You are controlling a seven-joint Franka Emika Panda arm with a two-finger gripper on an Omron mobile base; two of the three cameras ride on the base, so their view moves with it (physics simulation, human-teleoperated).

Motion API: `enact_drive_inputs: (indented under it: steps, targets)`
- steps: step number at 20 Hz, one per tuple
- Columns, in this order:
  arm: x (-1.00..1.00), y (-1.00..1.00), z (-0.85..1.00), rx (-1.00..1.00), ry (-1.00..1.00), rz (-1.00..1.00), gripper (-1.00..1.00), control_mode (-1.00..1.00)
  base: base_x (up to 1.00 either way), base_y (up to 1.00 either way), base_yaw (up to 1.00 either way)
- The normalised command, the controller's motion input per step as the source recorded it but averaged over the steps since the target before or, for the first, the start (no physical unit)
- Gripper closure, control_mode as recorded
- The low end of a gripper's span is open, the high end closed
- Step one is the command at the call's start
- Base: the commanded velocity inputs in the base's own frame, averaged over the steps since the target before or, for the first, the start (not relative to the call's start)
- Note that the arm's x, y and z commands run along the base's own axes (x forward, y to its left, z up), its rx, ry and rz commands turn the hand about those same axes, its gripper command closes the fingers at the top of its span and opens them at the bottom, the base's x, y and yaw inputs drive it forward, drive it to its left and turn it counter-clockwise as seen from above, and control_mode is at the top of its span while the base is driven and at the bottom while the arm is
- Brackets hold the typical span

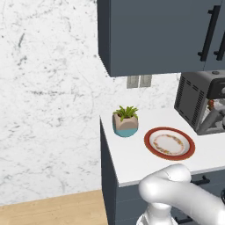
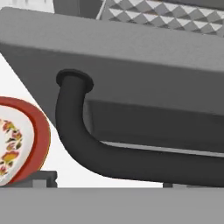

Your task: Pick up the kebab skewer and baguette bread, and place them inside the toaster oven. Close the toaster oven door and start by setting the timer.

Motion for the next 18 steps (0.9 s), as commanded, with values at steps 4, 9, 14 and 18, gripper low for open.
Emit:
enact_drive_inputs:
  steps: [4, 9, 14, 18]
  targets:
    - [0.54, 0.00, 0.01, -0.15, 0.00, 0.00, -1.00, -1.00, 0.00, 0.00, 0.00]
    - [0.43, 0.00, 0.00, -0.12, 0.00, 0.00, -1.00, -1.00, 0.00, 0.00, 0.00]
    - [0.33, 0.00, 0.00, -0.14, 0.00, 0.00, -1.00, -1.00, 0.00, 0.00, 0.00]
    - [0.36, 0.03, 0.00, -0.16, 0.00, 0.02, -1.00, -1.00, 0.00, 0.00, 0.00]
